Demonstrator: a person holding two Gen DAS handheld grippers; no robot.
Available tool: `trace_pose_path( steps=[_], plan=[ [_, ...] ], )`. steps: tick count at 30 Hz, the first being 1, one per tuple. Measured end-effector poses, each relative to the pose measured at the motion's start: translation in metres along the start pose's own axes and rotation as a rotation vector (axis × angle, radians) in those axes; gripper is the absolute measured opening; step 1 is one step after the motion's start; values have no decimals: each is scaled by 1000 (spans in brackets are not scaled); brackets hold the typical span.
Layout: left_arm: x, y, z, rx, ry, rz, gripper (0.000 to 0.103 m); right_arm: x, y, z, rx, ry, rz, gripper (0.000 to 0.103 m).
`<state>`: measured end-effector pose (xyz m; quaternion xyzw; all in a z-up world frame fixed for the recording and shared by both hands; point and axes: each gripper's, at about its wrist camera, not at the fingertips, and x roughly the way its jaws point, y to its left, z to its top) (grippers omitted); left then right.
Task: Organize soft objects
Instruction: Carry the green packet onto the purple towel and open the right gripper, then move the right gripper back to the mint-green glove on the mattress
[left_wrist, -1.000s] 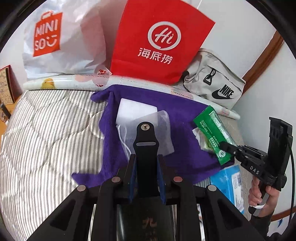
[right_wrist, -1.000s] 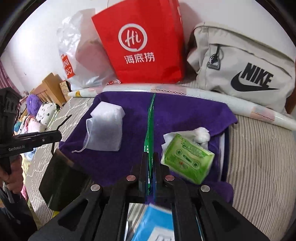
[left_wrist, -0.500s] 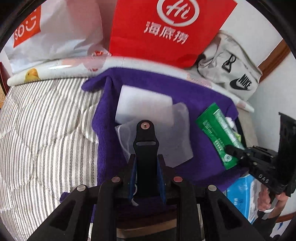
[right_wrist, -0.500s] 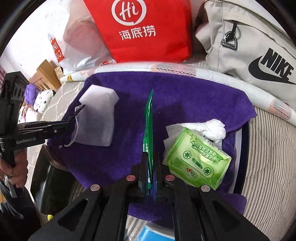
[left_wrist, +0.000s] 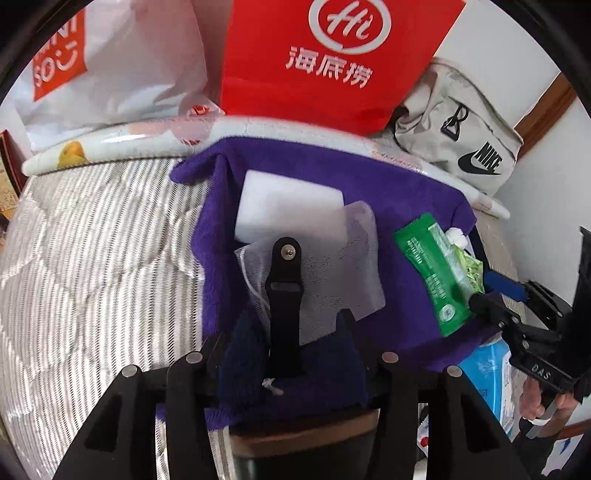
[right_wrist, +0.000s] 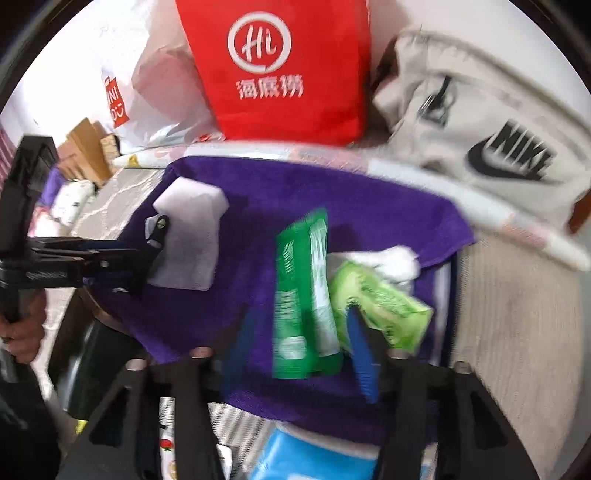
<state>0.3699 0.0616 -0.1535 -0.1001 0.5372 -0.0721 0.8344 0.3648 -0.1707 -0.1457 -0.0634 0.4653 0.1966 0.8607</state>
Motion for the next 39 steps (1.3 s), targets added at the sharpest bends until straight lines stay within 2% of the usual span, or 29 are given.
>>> trace_pose_path(
  steps=[7,13,17,26,39],
  plan=[
    [-36,-3,-18,2,-69,13,48,-46,7,-15,36,-85,-63,58],
    [-70,-14,-49,17,-139,4,47,-99,15,-47,78,-177,-96,60],
    [-88,-18,-68,7,-133,-27,48,-127,23,-70,83,-212,-90,61],
    [-121,-40,-118,51,-153,-17,48,-173,34,-120,140,-266,-75,61],
    [-118,-41,-192,56,-120,-9,48,-189,53,-185,146,-256,-61,62]
  ],
)
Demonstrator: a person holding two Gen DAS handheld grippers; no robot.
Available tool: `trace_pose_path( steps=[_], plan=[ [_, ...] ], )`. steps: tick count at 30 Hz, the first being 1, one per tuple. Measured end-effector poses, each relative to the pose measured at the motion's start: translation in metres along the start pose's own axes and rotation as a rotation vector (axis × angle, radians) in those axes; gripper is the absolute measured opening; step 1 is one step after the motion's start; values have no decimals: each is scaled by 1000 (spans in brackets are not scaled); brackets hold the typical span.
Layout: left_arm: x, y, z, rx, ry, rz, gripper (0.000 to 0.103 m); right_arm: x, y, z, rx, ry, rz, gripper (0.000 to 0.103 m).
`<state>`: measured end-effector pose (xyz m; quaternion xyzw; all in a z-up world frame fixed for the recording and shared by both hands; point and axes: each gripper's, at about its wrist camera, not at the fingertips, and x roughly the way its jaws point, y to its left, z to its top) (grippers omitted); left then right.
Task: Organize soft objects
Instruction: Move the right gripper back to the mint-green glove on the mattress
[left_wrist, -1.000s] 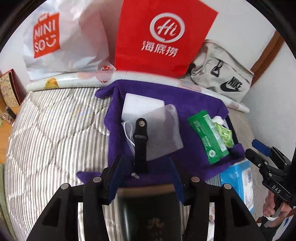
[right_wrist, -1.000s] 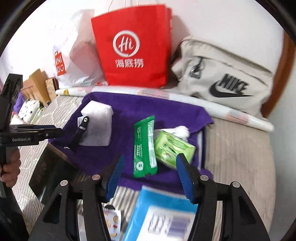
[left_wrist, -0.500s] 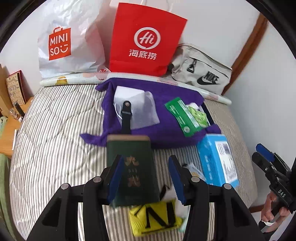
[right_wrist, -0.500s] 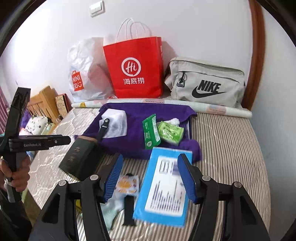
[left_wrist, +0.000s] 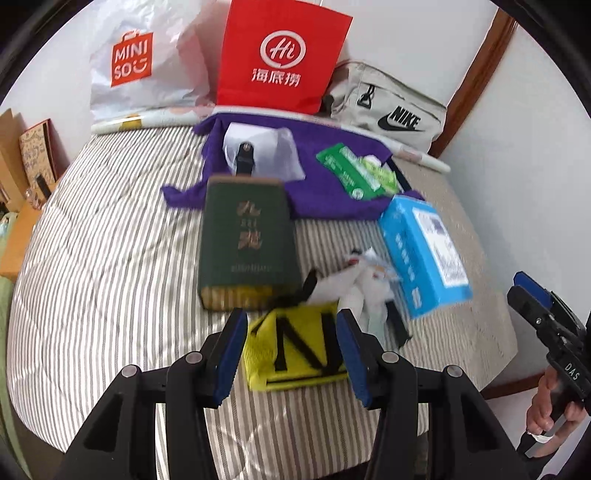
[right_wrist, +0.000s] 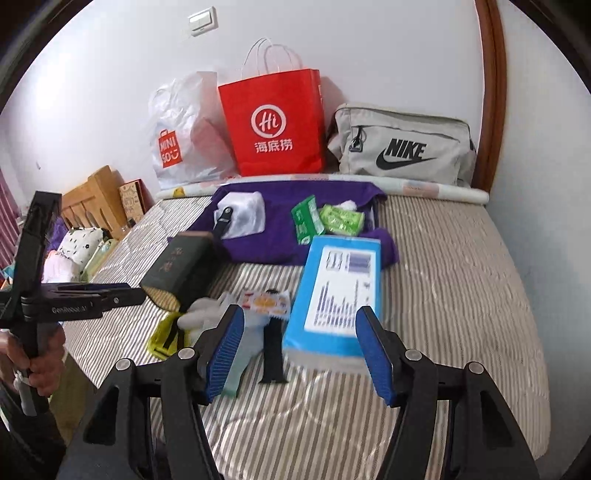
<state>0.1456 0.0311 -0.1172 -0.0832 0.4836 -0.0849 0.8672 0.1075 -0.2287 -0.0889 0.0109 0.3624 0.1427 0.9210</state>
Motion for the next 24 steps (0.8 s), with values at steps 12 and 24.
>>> trace_pose_path(
  steps=[12,24],
  plan=[
    [38,16,-42,-21,59,29,49,39,22,-43,-38,117,85,62],
    [48,39,-48,-47,73,21,49,98,64,-40,-71,114,227,68]
  ],
)
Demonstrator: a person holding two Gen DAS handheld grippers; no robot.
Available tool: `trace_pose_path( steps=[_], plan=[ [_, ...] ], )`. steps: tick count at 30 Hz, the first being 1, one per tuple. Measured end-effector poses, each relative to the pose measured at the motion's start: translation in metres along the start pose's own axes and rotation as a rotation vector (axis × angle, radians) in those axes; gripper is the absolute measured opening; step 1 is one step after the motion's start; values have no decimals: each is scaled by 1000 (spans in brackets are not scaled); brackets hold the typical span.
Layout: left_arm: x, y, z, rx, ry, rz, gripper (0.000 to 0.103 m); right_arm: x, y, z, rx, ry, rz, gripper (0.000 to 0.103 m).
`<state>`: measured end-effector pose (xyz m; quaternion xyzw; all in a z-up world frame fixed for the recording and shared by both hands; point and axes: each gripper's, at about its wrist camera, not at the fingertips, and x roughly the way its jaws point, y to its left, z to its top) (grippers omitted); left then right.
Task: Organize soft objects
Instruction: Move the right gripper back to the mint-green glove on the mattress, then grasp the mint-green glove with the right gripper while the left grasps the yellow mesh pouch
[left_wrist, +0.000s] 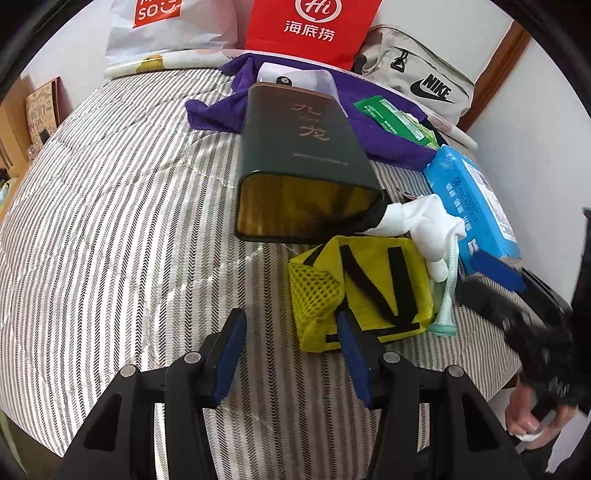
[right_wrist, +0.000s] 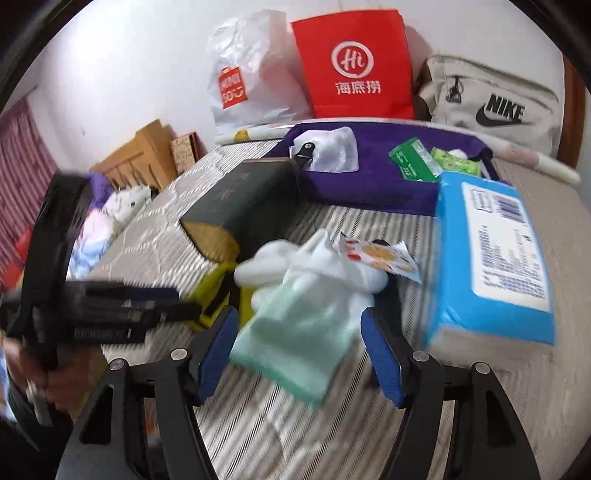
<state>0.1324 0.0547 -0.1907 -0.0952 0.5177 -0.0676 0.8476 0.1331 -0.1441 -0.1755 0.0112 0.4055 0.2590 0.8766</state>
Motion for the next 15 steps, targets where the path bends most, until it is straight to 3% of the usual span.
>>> trace_pose_path(
  steps=[3,4,5,7,8,10,15],
  plan=[
    [0,3,1,-10,-2,-14,49,16,-1,11,16,16,-6,63],
    [0,3,1,-11,-2,-18,49,21,-1,13,8,23,-7,50],
    [-1,3,2,-10,-4,-24,49,22,0,14,-2,18,19,30],
    [-2,2,3,-5,-10,-35,49,21,4,14,-25,29,84,17],
    [-2,1,3,-2,-12,-37,49,19,7,13,-39,24,74,13],
    [-2,-1,5,5,-14,-40,49,9,12,12,-77,4,41,9],
    [2,-9,7,15,-20,-72,50,-22,19,4,-103,-21,73,8]
  ],
)
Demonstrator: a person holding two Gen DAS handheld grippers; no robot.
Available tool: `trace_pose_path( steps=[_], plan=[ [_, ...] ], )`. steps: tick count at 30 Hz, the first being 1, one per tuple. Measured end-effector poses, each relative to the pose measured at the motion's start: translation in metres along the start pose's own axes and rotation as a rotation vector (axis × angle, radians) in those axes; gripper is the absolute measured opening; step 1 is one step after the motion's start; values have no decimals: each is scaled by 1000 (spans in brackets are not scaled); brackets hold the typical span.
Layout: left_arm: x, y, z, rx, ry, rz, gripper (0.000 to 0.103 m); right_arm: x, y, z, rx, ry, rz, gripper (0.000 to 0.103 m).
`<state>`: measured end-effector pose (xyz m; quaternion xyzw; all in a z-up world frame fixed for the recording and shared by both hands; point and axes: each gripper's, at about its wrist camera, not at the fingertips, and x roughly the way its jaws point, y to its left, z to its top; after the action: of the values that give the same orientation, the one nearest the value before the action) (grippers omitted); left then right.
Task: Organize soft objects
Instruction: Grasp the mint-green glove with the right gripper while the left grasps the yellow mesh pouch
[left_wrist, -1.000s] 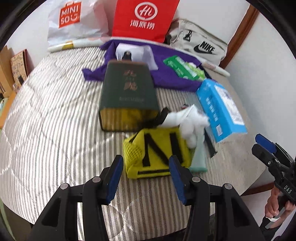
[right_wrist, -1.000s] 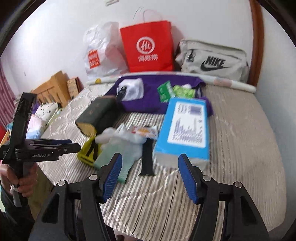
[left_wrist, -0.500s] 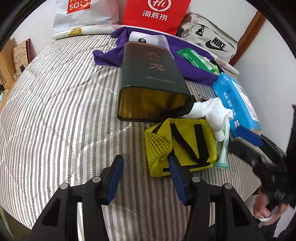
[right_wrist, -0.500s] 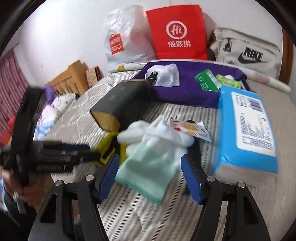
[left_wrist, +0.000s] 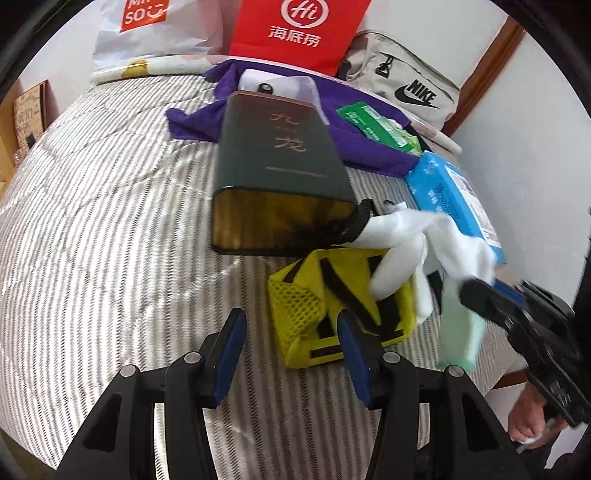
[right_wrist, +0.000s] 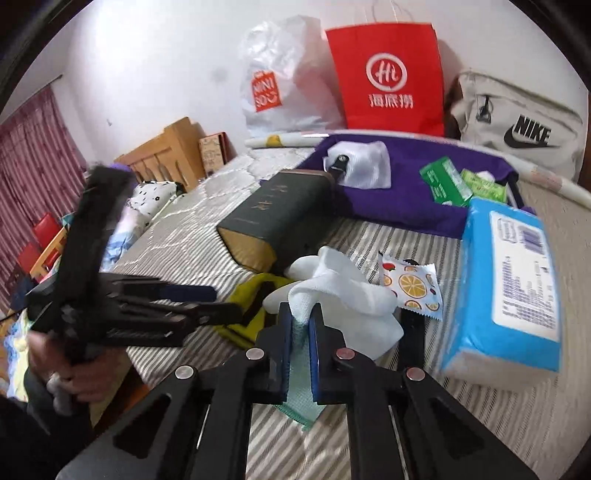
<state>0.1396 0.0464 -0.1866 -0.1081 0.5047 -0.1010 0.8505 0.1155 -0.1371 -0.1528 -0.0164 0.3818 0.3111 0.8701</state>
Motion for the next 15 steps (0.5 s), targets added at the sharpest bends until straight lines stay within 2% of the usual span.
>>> trace_pose_path(
  steps=[2,6,9,11,14,15],
  plan=[
    [6,-7,2,19,3,7,57,-15,4,-5,-10,-13,-9,8],
    [14,-17,4,55,-19,61,57,-41,3,-15,-11,-33,-17,7],
    [18,-21,5,64,-46,59,55,-60,-4,-24,-9,-50,-50,7],
    [19,-23,4,77,-66,48,34,-71,-13,-30,9,-55,-89,7],
    [18,-26,2,109,-78,31,30,-80,-26,-41,24,-43,-129,7],
    [17,-26,1,114,-79,27,24,-84,-30,-46,28,-39,-151,7]
  ],
)
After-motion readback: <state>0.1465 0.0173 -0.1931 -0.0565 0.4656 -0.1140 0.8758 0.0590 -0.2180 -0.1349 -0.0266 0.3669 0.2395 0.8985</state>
